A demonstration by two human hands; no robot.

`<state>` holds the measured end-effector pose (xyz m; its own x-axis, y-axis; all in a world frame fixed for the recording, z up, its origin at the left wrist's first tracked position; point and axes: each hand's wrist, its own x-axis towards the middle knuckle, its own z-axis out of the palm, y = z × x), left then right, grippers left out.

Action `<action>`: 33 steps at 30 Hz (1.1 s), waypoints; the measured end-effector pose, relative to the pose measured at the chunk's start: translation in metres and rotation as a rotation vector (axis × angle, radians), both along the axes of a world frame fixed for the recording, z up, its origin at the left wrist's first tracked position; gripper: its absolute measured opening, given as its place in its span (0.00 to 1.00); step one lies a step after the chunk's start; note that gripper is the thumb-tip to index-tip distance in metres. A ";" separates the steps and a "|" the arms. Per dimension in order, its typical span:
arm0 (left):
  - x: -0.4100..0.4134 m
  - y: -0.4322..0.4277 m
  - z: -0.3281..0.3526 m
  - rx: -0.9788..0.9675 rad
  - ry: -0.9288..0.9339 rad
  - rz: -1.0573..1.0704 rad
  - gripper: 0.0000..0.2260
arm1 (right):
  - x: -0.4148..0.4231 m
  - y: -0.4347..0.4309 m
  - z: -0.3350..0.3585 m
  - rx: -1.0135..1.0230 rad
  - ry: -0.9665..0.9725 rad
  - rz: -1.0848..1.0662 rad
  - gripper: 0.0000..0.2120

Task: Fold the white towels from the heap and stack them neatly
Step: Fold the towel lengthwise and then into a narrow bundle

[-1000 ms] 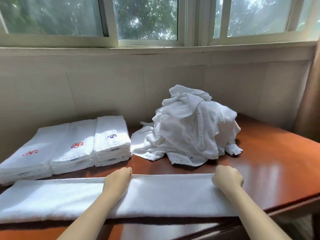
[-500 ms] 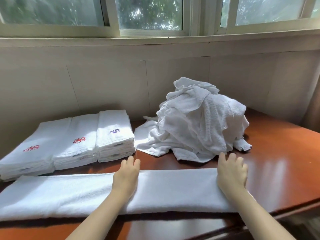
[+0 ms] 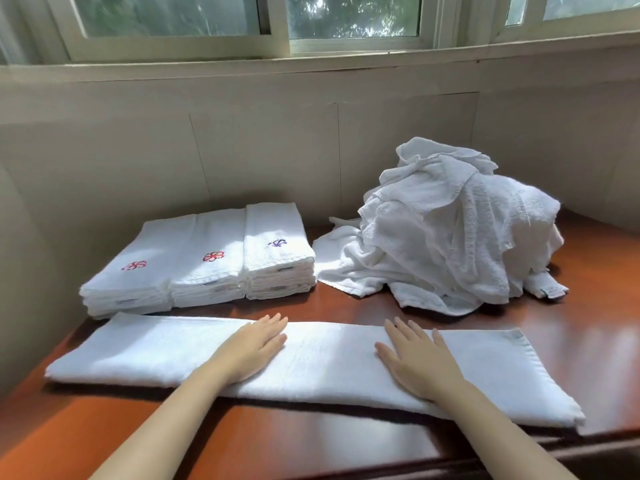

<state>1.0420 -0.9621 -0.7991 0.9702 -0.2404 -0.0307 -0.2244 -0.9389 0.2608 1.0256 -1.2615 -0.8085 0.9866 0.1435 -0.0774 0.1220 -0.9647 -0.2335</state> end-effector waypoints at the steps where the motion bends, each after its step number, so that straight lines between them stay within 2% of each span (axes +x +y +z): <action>1: -0.002 0.019 0.002 -0.016 -0.004 0.031 0.21 | -0.001 0.001 0.000 -0.012 0.008 -0.016 0.30; 4: -0.013 0.078 0.012 0.086 -0.034 0.159 0.19 | -0.002 0.022 0.006 -0.084 0.041 -0.116 0.33; 6: -0.025 0.112 0.017 0.163 -0.094 0.289 0.19 | -0.001 0.057 0.013 -0.110 0.019 -0.069 0.35; 9: -0.052 0.140 0.018 -0.054 -0.220 0.600 0.18 | 0.001 0.129 0.021 -0.038 -0.060 0.208 0.32; 11: -0.071 0.149 0.014 -0.191 -0.241 0.857 0.21 | 0.000 0.171 0.020 -0.005 -0.015 0.323 0.30; 13: -0.088 0.154 0.007 -0.490 -0.285 1.121 0.25 | -0.001 0.196 0.010 -0.030 0.005 0.348 0.31; 15: -0.096 0.161 0.001 -0.880 -0.399 1.249 0.22 | -0.001 0.206 0.000 -0.047 -0.044 0.324 0.32; 18: -0.089 0.169 0.011 -1.480 -0.398 1.163 0.24 | 0.004 0.206 -0.006 -0.055 -0.068 0.326 0.35; 19: -0.084 0.171 0.015 -1.602 -0.354 1.125 0.24 | 0.004 0.205 -0.006 -0.065 -0.066 0.333 0.35; 21: -0.074 0.173 0.019 -1.605 -0.257 1.073 0.22 | 0.004 0.205 -0.007 -0.076 -0.060 0.338 0.37; 23: -0.063 0.177 0.016 -1.478 -0.204 1.078 0.19 | 0.002 0.205 -0.007 -0.078 -0.064 0.348 0.37; 25: -0.055 0.183 0.015 -1.409 -0.233 1.153 0.20 | 0.001 0.204 -0.006 -0.075 -0.066 0.358 0.37; 28: -0.048 0.189 0.017 -1.411 -0.311 1.247 0.20 | 0.001 0.203 -0.007 -0.077 -0.067 0.363 0.37; 33: -0.050 0.174 0.016 -1.441 -0.451 1.256 0.16 | 0.001 0.203 -0.006 -0.077 -0.062 0.371 0.37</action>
